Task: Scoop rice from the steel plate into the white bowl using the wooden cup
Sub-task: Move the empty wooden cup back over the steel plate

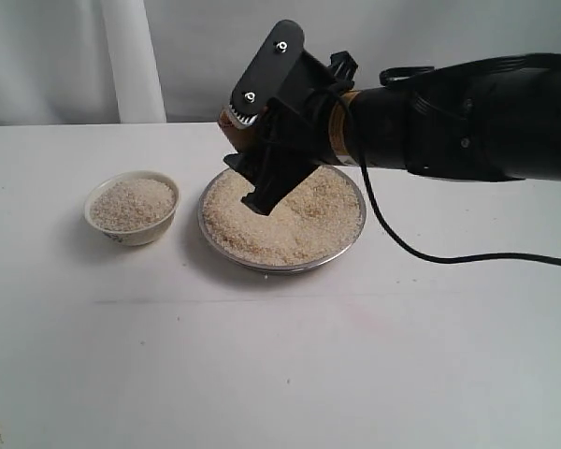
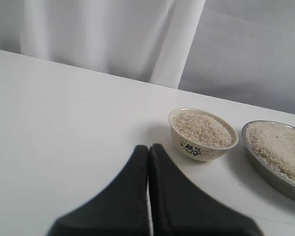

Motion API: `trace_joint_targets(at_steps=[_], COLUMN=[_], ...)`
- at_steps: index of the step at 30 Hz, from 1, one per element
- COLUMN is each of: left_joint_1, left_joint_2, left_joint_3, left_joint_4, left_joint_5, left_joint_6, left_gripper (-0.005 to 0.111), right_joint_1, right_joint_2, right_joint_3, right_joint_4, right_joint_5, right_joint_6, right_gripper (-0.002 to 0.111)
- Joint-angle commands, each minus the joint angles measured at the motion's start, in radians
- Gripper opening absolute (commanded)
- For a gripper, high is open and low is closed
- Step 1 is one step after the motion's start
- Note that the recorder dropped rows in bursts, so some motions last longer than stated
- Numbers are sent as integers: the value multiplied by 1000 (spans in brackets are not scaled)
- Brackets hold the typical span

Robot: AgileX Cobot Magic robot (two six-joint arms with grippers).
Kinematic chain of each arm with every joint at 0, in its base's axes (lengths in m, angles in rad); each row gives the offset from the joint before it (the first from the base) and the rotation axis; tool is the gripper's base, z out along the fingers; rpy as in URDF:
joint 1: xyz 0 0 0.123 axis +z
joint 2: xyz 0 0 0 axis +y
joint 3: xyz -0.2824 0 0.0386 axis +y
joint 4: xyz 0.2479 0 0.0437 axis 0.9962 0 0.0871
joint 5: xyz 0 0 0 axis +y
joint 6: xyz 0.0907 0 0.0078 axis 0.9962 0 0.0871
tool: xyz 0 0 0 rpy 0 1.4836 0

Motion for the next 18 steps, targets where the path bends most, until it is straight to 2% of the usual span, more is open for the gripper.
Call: trace_joint_targets(at_steps=[1, 5, 10, 15, 18], left_joint_1=[-5, -5, -5, -5, -5], left_joint_2=[-3, -3, -3, -3, -3], left_joint_3=[-2, -2, -2, -2, -2], left_joint_4=[-2, -2, -2, -2, -2], left_joint_5=[-8, -8, -8, -8, -8], left_joint_6=[-3, -3, -3, -3, -3], left_gripper=[0, 0, 0, 0, 0], right_joint_1=[-65, -75, -72, -42, -42], right_joint_2=[8, 33, 81, 153, 191], right_joint_3=[-1, -17, -72, -83, -109], right_joint_4=[-214, -317, -318, -286, -134], right_joint_5=[-9, 121, 206, 400, 453], right_joint_6=[183, 181, 110, -141, -345], right_gripper=[0, 0, 0, 0, 0])
